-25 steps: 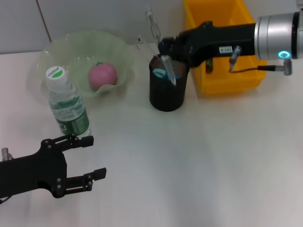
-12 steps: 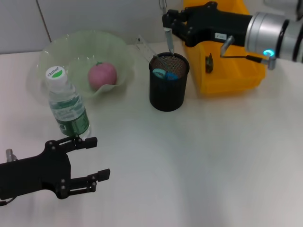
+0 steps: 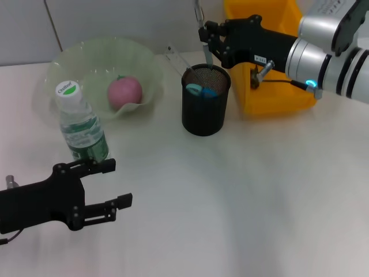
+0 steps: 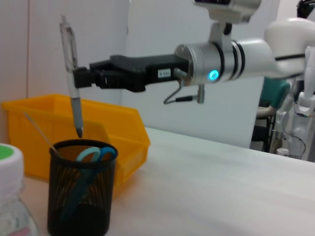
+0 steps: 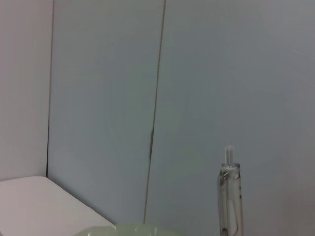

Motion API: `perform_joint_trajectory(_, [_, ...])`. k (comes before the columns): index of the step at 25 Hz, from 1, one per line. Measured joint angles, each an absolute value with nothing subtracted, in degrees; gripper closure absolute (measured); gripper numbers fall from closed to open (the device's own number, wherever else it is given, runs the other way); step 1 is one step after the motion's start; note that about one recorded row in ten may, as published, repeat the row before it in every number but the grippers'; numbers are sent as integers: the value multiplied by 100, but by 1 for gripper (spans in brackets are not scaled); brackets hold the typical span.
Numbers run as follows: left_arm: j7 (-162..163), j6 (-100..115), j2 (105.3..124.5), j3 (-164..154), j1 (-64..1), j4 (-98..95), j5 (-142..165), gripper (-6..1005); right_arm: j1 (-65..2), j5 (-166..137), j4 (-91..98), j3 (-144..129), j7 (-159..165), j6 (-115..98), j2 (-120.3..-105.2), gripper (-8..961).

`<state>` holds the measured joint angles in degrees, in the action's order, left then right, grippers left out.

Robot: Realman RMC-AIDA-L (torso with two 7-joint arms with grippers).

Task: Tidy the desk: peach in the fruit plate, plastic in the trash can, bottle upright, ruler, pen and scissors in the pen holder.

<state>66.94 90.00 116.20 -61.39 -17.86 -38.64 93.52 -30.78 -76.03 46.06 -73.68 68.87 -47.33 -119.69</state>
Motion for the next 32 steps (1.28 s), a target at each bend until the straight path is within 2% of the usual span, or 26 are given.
perform_joint_trajectory(20, [6822, 8999, 11607, -6028, -1887, -3920, 9351, 197, -3202, -7544, 3721, -7365, 6809, -4708, -11945, 828])
perform_joint_trajectory(30, [6803, 9008, 11593, -6030, -1885, -3900, 9351, 197, -3195, -7540, 3627, -7299, 6863, -4761, -11945, 763])
perform_joint_trajectory(32, [6791, 9013, 11588, -6030, -1881, -3894, 9351, 197, -3175, -7540, 3634, -7296, 6878, -4810, -11941, 685])
